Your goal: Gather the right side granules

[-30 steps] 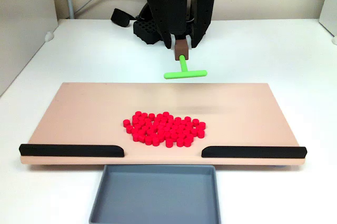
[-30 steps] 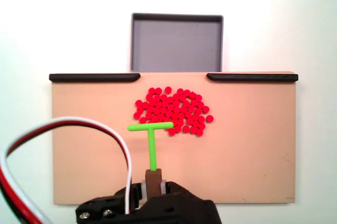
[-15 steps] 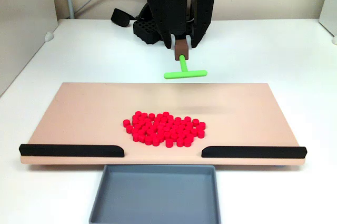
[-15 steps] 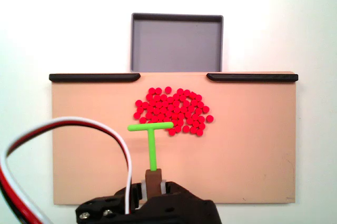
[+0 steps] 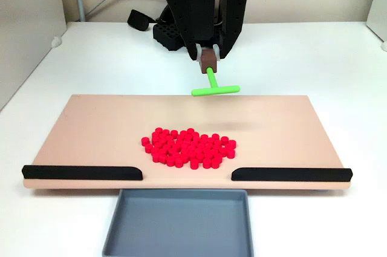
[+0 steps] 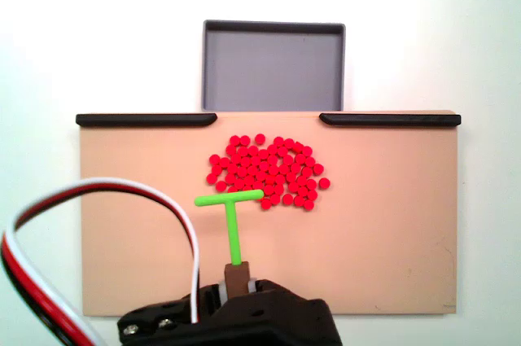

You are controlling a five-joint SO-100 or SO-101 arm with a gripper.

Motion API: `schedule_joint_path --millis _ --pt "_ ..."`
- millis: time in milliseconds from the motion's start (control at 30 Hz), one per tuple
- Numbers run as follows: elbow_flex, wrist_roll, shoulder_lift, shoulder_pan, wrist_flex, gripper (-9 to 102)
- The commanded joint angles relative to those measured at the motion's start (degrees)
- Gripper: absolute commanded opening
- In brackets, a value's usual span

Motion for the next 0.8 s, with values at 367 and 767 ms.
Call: schedule_joint_path --millis 367,767 --pt "-0.4 -39.4 -1.2 5.9 0.3 0" --pt "-1.5 -62.5 -0.5 17.6 -0.4 0"
